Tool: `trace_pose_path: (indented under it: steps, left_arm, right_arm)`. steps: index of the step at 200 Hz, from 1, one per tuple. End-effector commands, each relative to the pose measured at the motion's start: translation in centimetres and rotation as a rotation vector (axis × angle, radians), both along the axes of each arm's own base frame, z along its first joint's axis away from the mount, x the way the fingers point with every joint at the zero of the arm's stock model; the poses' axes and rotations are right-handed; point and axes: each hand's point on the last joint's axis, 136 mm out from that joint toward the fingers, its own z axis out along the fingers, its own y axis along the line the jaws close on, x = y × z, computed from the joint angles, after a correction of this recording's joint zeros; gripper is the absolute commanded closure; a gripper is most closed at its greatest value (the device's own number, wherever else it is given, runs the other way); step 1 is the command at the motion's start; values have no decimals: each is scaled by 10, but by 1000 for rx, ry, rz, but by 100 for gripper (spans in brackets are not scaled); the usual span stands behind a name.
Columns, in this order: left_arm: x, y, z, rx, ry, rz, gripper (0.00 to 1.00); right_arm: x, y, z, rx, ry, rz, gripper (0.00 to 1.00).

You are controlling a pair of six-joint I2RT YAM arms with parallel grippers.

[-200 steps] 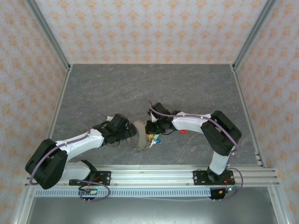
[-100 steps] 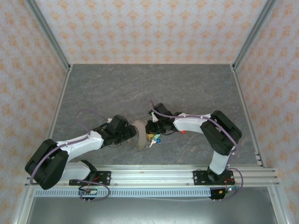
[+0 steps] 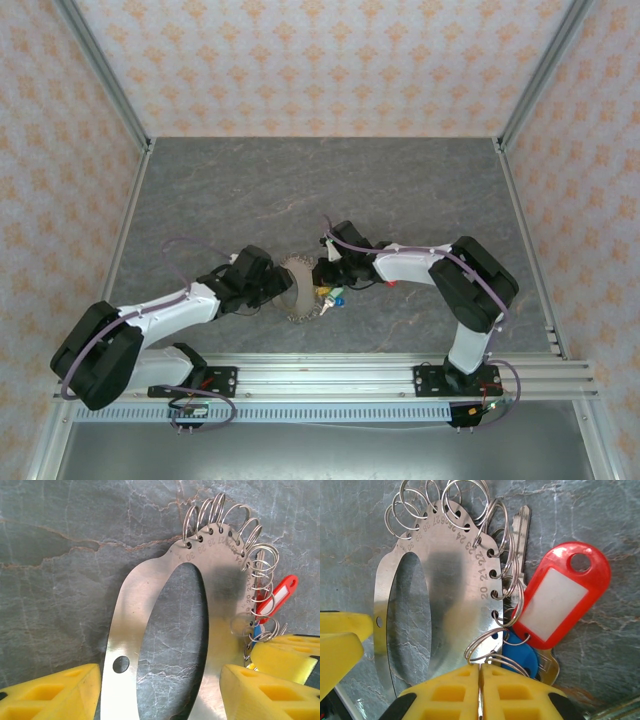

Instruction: Put the keys on the keyring

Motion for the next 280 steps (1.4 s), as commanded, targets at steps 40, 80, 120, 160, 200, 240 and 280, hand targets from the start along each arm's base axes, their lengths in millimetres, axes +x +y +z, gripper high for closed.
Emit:
trace_pose_path:
  steps: [40, 80, 120, 160, 200, 240, 280]
  left_arm:
    - [5, -4, -1, -33, -10, 11, 38]
    - [12, -20, 14, -110, -55, -28, 46]
    - [12, -16, 22, -120, -76, 1, 44]
    - [2, 5, 5, -51, -32, 74, 31]
    - [2, -1, 1, -83, -27, 63, 31]
    - [2, -8, -5, -107, -20, 46, 35]
    - [7, -16, 2, -156, -48, 30, 47]
  right_arm:
    - [-19, -37, -44, -163, 103, -49, 90]
    - [-19, -36, -44, -155, 105, -54, 90]
    - [-18, -34, -42, -140, 105, -57, 90]
    - [-16, -30, -40, -129, 105, -57, 90]
    - [-16, -30, -41, -132, 110, -53, 90]
    - [-16, -30, -41, -131, 110, -51, 90]
    - [-17, -31, -44, -135, 117, -53, 90]
